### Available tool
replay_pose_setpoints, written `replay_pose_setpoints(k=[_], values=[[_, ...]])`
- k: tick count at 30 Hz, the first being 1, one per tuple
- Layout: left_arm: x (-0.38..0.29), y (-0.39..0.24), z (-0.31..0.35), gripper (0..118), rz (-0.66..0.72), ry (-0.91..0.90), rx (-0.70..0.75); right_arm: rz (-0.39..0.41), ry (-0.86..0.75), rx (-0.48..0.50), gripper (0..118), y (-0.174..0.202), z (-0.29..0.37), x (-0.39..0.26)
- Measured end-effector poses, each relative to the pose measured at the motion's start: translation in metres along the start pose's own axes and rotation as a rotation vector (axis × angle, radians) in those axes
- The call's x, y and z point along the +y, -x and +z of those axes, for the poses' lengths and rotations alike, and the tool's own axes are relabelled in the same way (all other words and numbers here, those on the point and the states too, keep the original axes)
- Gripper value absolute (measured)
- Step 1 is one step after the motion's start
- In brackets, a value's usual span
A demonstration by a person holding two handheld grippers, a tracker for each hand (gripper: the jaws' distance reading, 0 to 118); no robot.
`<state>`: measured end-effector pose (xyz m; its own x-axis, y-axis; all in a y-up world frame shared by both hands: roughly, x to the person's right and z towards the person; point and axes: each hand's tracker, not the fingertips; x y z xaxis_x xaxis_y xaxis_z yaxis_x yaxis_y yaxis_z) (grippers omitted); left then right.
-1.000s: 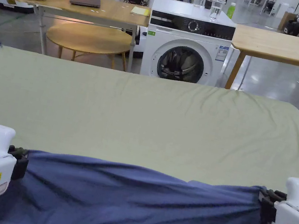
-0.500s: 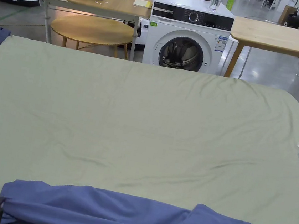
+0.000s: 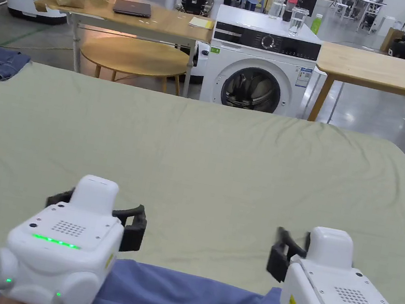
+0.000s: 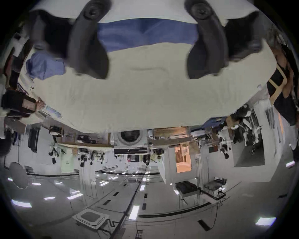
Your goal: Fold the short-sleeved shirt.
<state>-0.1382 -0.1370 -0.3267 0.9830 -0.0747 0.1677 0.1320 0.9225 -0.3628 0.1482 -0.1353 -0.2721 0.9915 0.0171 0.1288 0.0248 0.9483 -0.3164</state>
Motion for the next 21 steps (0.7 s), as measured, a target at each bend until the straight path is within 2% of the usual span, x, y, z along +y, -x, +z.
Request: replay_pose_setpoints(k=[1,2,3,8,12,13,15,16,17,18,21], values=[[0.000,-0.001,-0.002,46,-0.005,0.000,-0.005,0.014,0.020,-0.024,0,0.003,-0.006,-0.002],[-0.001,0.001,-0.008,0,-0.003,0.026,-0.025,0.013,0.016,-0.009,0,0.006,-0.005,-0.011],[-0.004,0.004,-0.008,0,0.011,0.043,-0.057,0.003,0.041,0.054,0,0.007,-0.005,-0.014],[-0.015,0.029,0.000,0,0.062,0.067,-0.057,0.019,0.021,0.038,0,0.012,0.002,-0.016],[-0.041,0.085,0.011,0,0.240,0.113,-0.057,0.010,0.033,0.049,0,0.013,0.007,-0.016],[-0.050,0.104,0.014,9,0.301,0.127,-0.063,0.010,0.037,0.056,0,0.015,0.007,-0.021],[-0.070,0.141,0.014,92,0.423,0.185,-0.107,0.004,0.047,0.060,0,0.018,0.008,-0.020],[-0.076,0.150,0.018,118,0.473,0.225,-0.120,-0.003,0.053,0.064,0,0.020,0.007,-0.024],[-0.088,0.163,0.018,118,0.513,0.261,-0.111,-0.014,0.063,0.070,0,0.023,0.006,-0.029],[-0.095,0.177,0.022,118,0.586,0.150,-0.084,-0.023,0.071,0.073,0,0.024,0.005,-0.025],[-0.134,0.211,0.008,118,0.771,0.306,-0.162,-0.029,0.095,0.087,0,0.033,0.002,-0.036]])
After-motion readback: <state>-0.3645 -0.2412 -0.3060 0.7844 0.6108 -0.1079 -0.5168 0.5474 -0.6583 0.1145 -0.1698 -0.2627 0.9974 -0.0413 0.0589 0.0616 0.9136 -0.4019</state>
